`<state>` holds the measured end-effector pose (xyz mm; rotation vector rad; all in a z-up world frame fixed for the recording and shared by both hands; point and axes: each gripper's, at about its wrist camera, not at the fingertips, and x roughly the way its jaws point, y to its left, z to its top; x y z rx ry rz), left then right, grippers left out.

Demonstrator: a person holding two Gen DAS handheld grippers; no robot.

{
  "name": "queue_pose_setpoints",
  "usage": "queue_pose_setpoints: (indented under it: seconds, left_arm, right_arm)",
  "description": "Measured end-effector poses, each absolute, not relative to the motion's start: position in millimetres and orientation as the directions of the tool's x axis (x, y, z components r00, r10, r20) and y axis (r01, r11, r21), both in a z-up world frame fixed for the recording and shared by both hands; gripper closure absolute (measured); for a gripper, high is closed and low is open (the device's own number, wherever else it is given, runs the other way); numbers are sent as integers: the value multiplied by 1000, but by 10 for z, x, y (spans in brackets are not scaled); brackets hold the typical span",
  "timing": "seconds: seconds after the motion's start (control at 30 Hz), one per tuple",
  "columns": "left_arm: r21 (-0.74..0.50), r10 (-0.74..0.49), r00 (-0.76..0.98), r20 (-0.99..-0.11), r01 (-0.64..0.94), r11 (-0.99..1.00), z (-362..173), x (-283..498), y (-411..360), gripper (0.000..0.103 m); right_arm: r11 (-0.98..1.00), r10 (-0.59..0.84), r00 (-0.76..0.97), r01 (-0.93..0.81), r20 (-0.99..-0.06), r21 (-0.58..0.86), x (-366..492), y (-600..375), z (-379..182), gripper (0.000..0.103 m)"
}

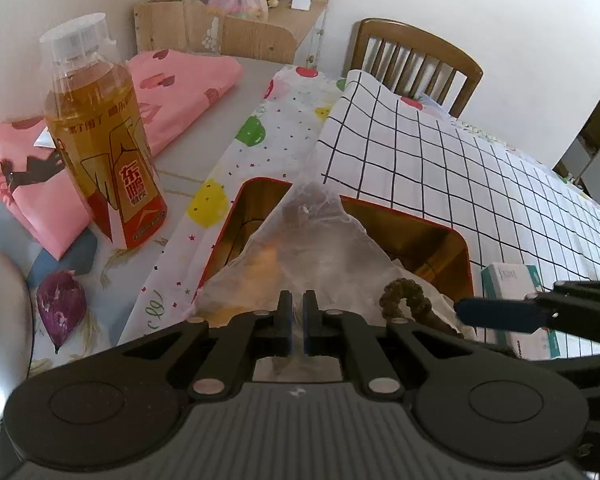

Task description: Organize soft objects

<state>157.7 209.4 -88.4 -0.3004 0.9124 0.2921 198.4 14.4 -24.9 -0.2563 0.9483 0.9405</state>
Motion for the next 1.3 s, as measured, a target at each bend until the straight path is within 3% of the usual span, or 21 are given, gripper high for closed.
queue_pose_setpoints:
  seconds: [0.17,0.27,0.4,0.43,0.67,0.93,1.3]
  left_arm:
    - [-126,123,588,-799,-364,923,-842,1535,2103,95]
    - [-129,124,600,-790,-360,924,-798,1491,2100,85]
    - [-125,124,620,-775,-342,931,-726,1435,2079,45]
    - [-120,128,627,-769,-338,934,-704,1411,2067,42]
    - [-92,131,659,-741,-293,952,-519,1282,1949,41]
    - [-59,126,712,-691,-229,972,-283,1053,1735,36]
    - [-53,62,792,-607,-118,992,40,750,1307,27]
  right_arm:
    - [608,589,262,-767,-764,205,1962,32,-147,57]
    - [615,601,273,-758,-751,217,1938,-47,-76,55]
    - [620,618,283,-749,-733,233,1890,-155,8,51]
    - [623,620,285,-745,-731,238,1877,-181,26,51]
    - [635,629,326,-740,-706,224,1746,-393,156,51]
    - [636,648,379,-746,-660,196,1538,-756,344,39]
    - [674,651,480,-721,-588,158,1220,-1315,546,33]
